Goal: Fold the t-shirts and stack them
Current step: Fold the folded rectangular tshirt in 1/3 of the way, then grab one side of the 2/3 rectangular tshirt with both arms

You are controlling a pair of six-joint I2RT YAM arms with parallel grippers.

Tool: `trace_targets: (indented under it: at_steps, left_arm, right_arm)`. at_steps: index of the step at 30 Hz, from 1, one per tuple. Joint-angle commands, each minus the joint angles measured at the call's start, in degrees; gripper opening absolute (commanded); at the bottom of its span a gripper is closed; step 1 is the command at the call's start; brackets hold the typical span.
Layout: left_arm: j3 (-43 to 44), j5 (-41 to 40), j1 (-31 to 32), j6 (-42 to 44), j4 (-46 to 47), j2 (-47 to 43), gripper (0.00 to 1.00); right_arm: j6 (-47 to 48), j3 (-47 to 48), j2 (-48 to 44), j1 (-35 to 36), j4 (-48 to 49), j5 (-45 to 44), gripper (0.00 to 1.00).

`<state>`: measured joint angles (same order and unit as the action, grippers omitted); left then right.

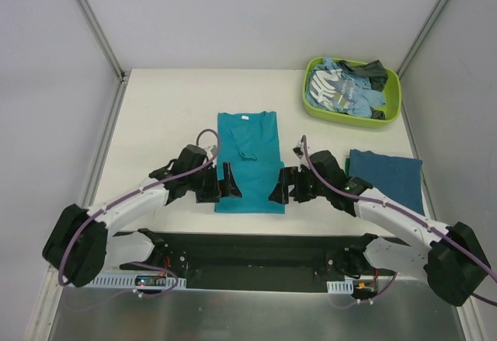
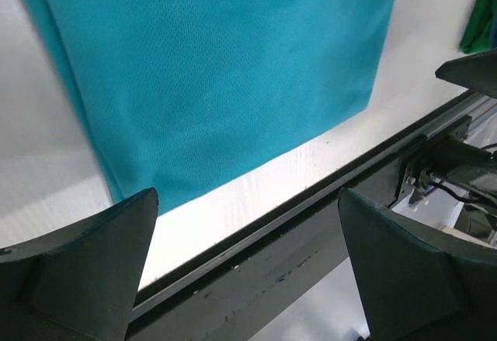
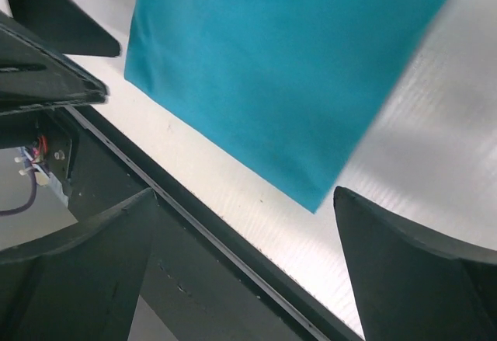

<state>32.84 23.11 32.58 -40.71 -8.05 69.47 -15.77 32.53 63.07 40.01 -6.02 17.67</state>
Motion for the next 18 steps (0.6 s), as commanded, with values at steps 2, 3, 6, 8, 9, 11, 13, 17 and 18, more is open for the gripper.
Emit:
trace_targets:
  at_steps: [2,3,6,8,9,11,13,17,18]
  left_arm:
    - [-2.0,-8.6,0.0,-1.8,-8.1,-10.0,0.99]
    - [-2.3,-10.3,0.0,-2.0,-9.1,-11.0,0.99]
    - [-3.7,-12.8,0.0,-3.1,-10.3,-12.2,0.99]
    - [-4.1,-12.7,-0.1,-3.6,-10.3,-11.4,0.99]
    - [-4.1,-12.7,0.0,-3.7,-10.3,-10.7,0.97]
    - [-3.8,-13.1,0.0,-3.9,-10.2,-8.7,0.90]
    - [-3.6,-13.8,0.0,-4.3,-10.1,-6.6,0.79]
    - [-3.4,-11.9,0.0,-4.8,-8.6,-2.1,0.55]
    - [-3.3,-11.3,0.0,-4.8,-8.4,-1.3,0.49]
  right_arm:
    - [2.3,-0.1,-5.6,0.6,-8.9,-7.5,0.96]
    - [2.0,-0.5,-6.3,0.7,-9.0,-7.6,0.96]
    - [1.4,-1.4,-6.6,0.7,-8.6,-7.0,0.96]
    - [0.8,-1.6,-5.8,0.8,-8.5,-7.1,0.96]
    - [0.6,-1.5,-5.2,0.7,-8.4,-7.0,0.96]
    - [0.4,-1.5,-3.8,0.7,-7.6,-6.3,0.96]
    - [0.2,-1.5,-2.3,0.7,-6.8,-6.1,0.97]
    - [0.0,-0.9,0.3,0.8,-6.8,-6.9,0.97]
    - [0.0,-0.9,0.6,0.7,-6.8,-7.1,0.97]
